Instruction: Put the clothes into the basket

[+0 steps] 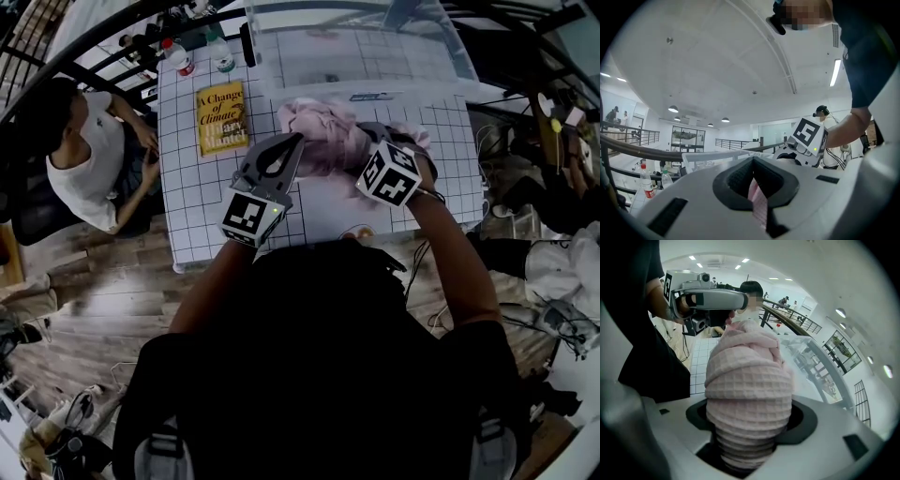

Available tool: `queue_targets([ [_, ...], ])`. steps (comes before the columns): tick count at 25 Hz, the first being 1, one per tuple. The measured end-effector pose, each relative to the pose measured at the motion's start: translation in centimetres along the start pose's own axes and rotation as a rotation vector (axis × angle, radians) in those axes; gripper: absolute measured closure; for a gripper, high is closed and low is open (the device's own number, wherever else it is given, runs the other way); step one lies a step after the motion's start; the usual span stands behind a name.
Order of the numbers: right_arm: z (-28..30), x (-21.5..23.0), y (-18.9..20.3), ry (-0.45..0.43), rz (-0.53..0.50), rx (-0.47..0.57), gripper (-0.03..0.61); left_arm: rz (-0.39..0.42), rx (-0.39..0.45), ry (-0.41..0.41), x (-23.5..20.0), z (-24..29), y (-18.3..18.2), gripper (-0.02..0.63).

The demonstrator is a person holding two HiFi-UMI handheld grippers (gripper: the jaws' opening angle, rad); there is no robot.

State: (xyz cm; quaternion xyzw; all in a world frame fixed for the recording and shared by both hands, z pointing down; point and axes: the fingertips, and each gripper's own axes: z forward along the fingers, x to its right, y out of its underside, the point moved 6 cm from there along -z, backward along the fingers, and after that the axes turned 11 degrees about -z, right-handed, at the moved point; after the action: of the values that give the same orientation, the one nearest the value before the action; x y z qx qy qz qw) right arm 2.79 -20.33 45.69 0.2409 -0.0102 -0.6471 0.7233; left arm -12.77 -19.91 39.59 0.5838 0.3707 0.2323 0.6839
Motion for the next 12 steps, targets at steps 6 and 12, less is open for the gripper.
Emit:
queue_targets([
  [6,-1.7,1.7,0.0,0.028,-0.047,0.004,0.235,0.014,0.010,0.002,0.5,1.6,-1.5,0.611],
  [12,-2.5,3.4,-0.3,0.047,-0.087,0.013,0.235,0.028,0.025,-0.011,0.5,2.8,-3.1,0.611],
])
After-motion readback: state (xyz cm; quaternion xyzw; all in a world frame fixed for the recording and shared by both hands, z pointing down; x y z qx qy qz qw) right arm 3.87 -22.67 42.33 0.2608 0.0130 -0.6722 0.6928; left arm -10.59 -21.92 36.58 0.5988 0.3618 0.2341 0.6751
